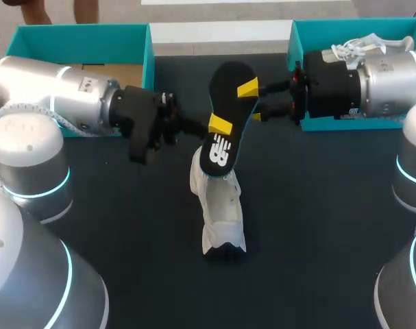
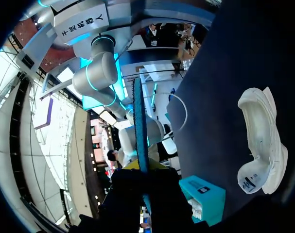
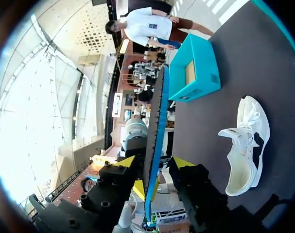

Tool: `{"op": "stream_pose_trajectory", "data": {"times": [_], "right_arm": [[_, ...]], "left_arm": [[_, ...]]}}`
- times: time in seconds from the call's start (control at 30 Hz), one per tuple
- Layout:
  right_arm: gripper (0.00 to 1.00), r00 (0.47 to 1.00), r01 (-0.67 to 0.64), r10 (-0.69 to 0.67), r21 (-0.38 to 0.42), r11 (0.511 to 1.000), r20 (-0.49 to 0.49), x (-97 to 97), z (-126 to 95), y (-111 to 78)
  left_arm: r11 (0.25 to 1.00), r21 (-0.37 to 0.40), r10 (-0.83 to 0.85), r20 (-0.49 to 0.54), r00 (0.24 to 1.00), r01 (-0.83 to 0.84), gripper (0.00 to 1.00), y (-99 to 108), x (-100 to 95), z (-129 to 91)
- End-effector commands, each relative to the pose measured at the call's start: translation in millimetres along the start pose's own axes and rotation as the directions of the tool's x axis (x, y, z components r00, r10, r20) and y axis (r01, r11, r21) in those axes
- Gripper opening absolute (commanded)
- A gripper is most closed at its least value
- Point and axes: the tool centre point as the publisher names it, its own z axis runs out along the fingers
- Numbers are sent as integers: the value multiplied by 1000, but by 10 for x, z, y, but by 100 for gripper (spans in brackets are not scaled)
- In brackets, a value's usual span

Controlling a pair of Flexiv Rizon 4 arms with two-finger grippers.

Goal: Take the shoe out of the shoebox, open the shoe tongue, remove and reinsert the insole, then place the shoe into the shoebox

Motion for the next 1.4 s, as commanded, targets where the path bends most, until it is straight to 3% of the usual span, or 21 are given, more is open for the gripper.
{"op": "stream_pose_trajectory", "data": {"times": [0.03, 0.07, 0.37, 0.4, 0.43, 0.73, 0.93, 1.13, 1.27, 1.37, 1.4], "right_arm": [[7, 1000, -1, 1, -12, 1000, -1, -16, 56, 20], [0, 1000, -1, 1, -14, 1000, -1, -18, 51, 21], [0, 1000, -4, 4, -4, 1000, -4, -42, 61, 43], [0, 1000, -5, 5, -3, 1000, -4, -46, 61, 49], [0, 1000, -6, 6, -2, 1000, -3, -54, 59, 55], [0, 999, -46, 46, -3, 999, 3, -206, 36, 73], [0, 997, -73, 73, 2, 997, 15, -321, 72, 52], [0, 995, -94, 94, 3, 996, 39, -397, 114, 13], [0, 994, -100, 99, 0, 995, 41, -426, 121, -6], [0, 994, -100, 100, -1, 995, 40, -428, 123, -9], [0, 994, -100, 100, -1, 995, 40, -428, 124, -9]], "left_arm": [[1000, -8, -11, 8, 1000, 11, 0, 28, 44, 85], [1000, -13, -18, 10, 1000, 18, 0, 23, 56, 85], [996, -38, -79, 14, 997, 79, 0, -34, 118, 70], [995, -37, -89, 14, 996, 89, 40, -44, 119, 62], [994, -46, -97, 12, 995, 98, 100, -51, 120, 45], [982, -114, -152, -26, 988, 148, 100, -57, 198, -345], [970, -166, -196, -96, 976, 178, 100, 93, 68, -566], [952, -214, -283, -353, 892, 218, 100, 243, -206, -547], [955, -236, -288, -613, 735, 178, 100, 286, -290, -454], [963, -247, -259, -737, 624, 109, 100, 295, -338, -435], [963, -247, -259, -737, 624, 109, 100, 295, -338, -435]]}}
